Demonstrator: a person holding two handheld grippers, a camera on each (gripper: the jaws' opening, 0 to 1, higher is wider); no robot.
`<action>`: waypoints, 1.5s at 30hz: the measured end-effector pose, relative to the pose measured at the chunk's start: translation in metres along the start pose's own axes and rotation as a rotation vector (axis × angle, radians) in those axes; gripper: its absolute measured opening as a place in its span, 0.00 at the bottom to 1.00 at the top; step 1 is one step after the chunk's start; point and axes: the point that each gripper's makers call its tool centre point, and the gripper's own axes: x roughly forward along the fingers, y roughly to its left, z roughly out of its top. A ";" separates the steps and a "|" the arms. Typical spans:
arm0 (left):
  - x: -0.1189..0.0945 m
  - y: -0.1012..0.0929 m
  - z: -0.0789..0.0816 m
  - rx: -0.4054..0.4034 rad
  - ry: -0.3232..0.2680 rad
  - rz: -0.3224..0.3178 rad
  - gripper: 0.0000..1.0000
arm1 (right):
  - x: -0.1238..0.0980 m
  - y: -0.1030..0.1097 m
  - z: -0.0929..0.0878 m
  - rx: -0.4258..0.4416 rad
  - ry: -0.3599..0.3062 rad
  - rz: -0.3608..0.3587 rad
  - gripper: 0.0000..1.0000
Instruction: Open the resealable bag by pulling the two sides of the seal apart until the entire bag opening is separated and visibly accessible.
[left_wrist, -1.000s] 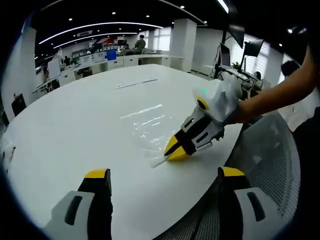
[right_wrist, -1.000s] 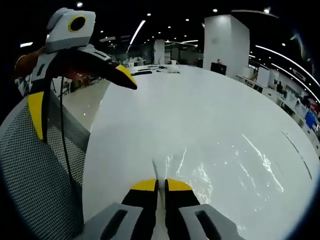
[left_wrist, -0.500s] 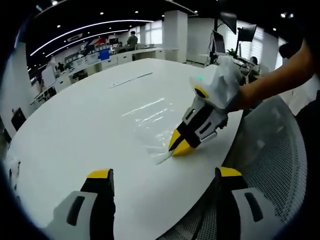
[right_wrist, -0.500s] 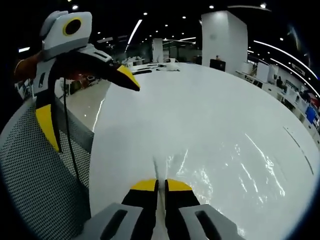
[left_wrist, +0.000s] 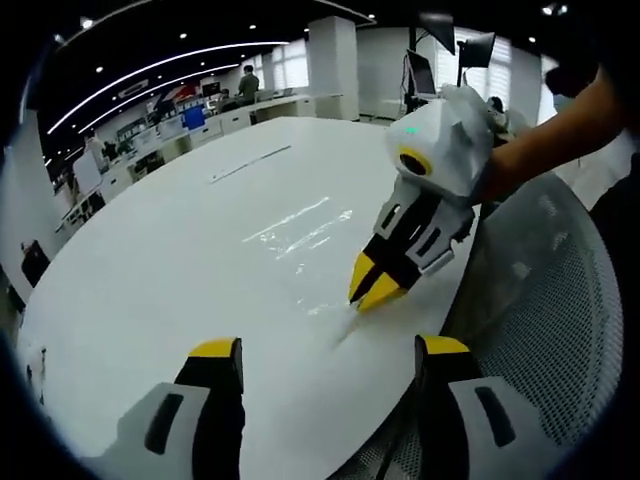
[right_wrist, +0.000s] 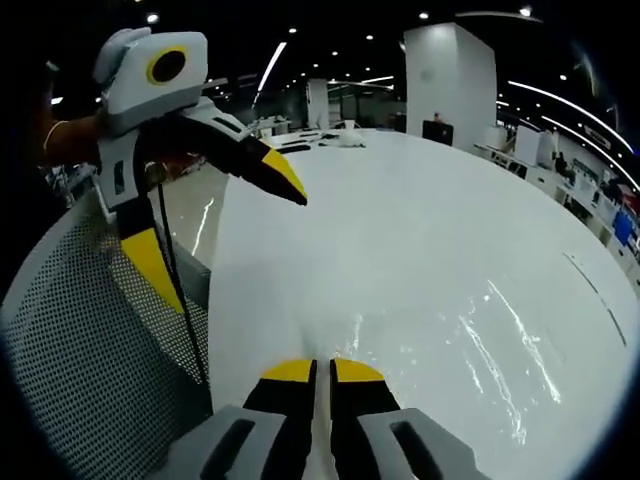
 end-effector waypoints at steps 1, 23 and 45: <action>0.001 -0.002 0.001 0.013 0.002 -0.001 0.68 | -0.001 0.001 0.002 0.007 -0.010 0.002 0.01; 0.014 -0.020 0.004 0.330 0.089 -0.042 0.55 | -0.024 0.029 0.018 -0.039 -0.025 0.035 0.01; 0.016 -0.045 0.011 0.764 0.124 -0.060 0.31 | -0.032 0.046 0.030 -0.111 -0.014 0.036 0.01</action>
